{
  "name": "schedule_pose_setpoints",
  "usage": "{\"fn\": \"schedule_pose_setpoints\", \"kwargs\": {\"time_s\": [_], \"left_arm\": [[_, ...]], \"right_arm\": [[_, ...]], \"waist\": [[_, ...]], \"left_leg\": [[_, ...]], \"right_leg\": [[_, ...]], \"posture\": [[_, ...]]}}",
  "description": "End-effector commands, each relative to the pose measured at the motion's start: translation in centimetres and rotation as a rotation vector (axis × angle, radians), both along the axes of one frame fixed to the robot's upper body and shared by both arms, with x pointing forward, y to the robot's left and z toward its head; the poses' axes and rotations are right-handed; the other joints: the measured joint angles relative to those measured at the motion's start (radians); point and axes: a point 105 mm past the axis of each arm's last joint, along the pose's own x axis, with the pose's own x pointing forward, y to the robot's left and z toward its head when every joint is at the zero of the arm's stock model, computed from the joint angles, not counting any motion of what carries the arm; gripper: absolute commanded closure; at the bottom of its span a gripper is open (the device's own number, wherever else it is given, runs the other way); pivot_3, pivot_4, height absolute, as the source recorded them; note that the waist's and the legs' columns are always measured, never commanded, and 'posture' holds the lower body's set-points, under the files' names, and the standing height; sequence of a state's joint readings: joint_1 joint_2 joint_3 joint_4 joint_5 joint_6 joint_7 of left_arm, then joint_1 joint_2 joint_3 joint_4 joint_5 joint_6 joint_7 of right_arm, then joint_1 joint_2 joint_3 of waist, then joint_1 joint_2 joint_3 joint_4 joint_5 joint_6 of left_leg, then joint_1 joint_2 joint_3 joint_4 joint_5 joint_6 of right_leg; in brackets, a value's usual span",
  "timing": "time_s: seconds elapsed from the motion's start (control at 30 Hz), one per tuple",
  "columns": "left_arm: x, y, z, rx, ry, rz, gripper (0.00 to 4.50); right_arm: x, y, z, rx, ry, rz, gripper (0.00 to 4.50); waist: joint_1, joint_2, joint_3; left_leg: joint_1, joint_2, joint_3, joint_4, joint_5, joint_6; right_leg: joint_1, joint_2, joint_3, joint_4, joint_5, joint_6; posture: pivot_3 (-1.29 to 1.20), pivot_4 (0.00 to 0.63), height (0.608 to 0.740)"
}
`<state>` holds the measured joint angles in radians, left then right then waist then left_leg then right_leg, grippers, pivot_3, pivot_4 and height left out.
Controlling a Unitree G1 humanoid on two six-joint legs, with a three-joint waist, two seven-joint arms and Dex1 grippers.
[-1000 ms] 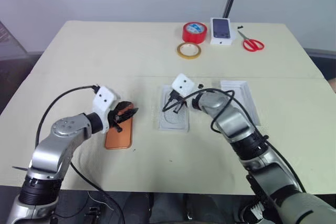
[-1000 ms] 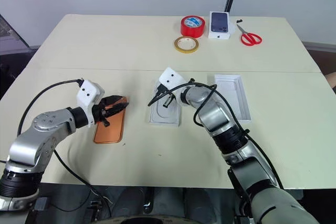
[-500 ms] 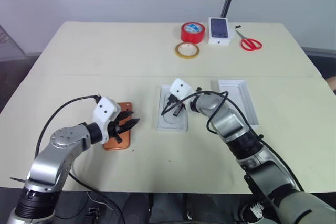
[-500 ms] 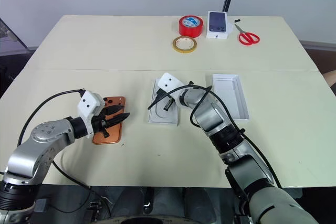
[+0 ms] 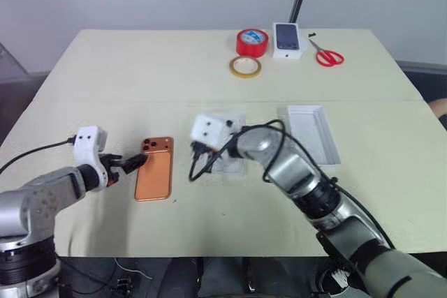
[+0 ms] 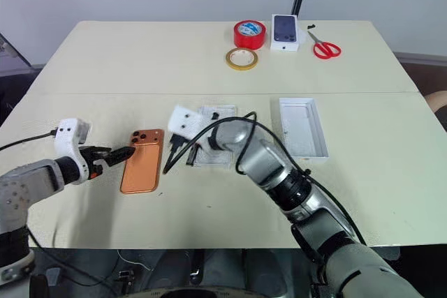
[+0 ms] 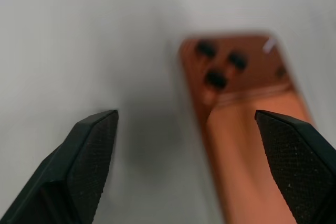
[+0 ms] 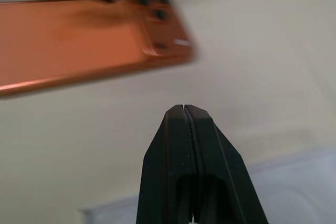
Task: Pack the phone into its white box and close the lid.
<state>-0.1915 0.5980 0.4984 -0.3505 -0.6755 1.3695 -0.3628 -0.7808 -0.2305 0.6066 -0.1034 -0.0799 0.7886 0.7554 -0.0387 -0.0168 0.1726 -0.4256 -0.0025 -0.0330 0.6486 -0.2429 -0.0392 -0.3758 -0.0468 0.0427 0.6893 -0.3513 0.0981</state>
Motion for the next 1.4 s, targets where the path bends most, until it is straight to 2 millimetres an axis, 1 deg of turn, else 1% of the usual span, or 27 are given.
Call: {"fn": "schedule_pose_setpoints", "kwargs": {"time_s": [0.03, 0.2, 0.3, 0.5, 0.7, 0.77, 0.9, 1.1, 1.4], "left_arm": [[-1.9, -0.8, -0.4, -0.026, 0.103, -0.059, 0.02], [-3.2, -3.5, -1.3, -0.087, 0.159, -0.160, 0.02], [-3.6, -4.6, -1.8, -0.121, 0.172, -0.188, 0.02], [-3.7, -6.9, -2.3, -0.206, 0.175, -0.237, 0.02], [-3.1, -9.0, -1.8, -0.290, 0.151, -0.287, 0.02], [-2.9, -9.3, -1.5, -0.309, 0.143, -0.294, 0.02], [-2.2, -9.4, -1.0, -0.360, 0.122, -0.268, 0.02], [-1.9, -9.1, -0.8, -0.385, 0.122, -0.246, 0.02], [-0.8, -6.2, -0.4, -0.415, 0.103, -0.095, 0.02]], "right_arm": [[-0.6, 1.3, -0.4, -0.059, -0.009, 0.070, 4.50], [-1.3, 2.2, -2.5, -0.170, -0.008, 0.134, 4.50], [-1.4, 2.5, -3.1, -0.196, -0.006, 0.147, 4.50], [-1.4, 2.8, -3.5, -0.209, -0.018, 0.152, 4.50], [-1.6, 2.9, -3.6, -0.202, -0.018, 0.146, 4.50], [-1.6, 2.9, -3.7, -0.202, -0.018, 0.146, 4.50], [-1.5, 2.7, -3.7, -0.200, -0.020, 0.132, 4.50], [-1.5, 2.7, -3.7, -0.199, -0.021, 0.129, 4.50], [-1.4, 2.7, -3.7, -0.196, -0.021, 0.124, 4.50]], "waist": [[0.000, 0.000, 0.000], [-0.001, 0.000, -0.001], [-0.001, 0.001, -0.002], [0.006, 0.001, -0.005], [0.023, 0.000, -0.007], [0.027, 0.001, -0.008], [0.029, 0.001, -0.009], [0.020, 0.000, -0.009], [0.019, 0.000, -0.009]], "left_leg": [[0.000, 0.000, 0.000, 0.000, 0.000, 0.000], [0.000, 0.000, 0.000, 0.000, 0.000, -0.001], [0.001, 0.000, 0.000, 0.000, 0.000, -0.001], [0.009, -0.001, 0.000, -0.002, 0.000, -0.001], [0.009, -0.002, 0.000, -0.002, 0.000, 0.000], [0.010, -0.002, 0.000, -0.002, -0.001, 0.000], [0.011, -0.003, -0.001, -0.002, -0.001, 0.000], [0.011, -0.003, -0.001, -0.002, -0.001, 0.000], [0.011, -0.002, -0.001, -0.003, -0.001, 0.000]], "right_leg": [[0.000, 0.000, 0.000, 0.000, 0.000, 0.000], [0.000, -0.001, 0.000, 0.000, 0.000, 0.000], [0.001, -0.001, 0.000, 0.000, 0.000, 0.000], [0.005, -0.002, 0.000, -0.003, 0.000, 0.000], [0.005, -0.003, 0.000, -0.003, 0.000, 0.000], [0.005, -0.004, 0.000, -0.003, 0.000, 0.000], [0.007, -0.004, 0.000, -0.003, 0.000, 0.000], [0.007, -0.003, 0.000, -0.003, 0.000, 0.000], [0.006, -0.003, 0.000, -0.003, 0.000, 0.000]], "posture": [[0.00, 0.150, 0.717], [0.00, 0.150, 0.717], [0.00, 0.150, 0.717], [0.00, 0.150, 0.717], [0.00, 0.150, 0.717], [0.00, 0.150, 0.717], [0.00, 0.150, 0.717], [0.00, 0.150, 0.717], [0.00, 0.150, 0.717]]}}
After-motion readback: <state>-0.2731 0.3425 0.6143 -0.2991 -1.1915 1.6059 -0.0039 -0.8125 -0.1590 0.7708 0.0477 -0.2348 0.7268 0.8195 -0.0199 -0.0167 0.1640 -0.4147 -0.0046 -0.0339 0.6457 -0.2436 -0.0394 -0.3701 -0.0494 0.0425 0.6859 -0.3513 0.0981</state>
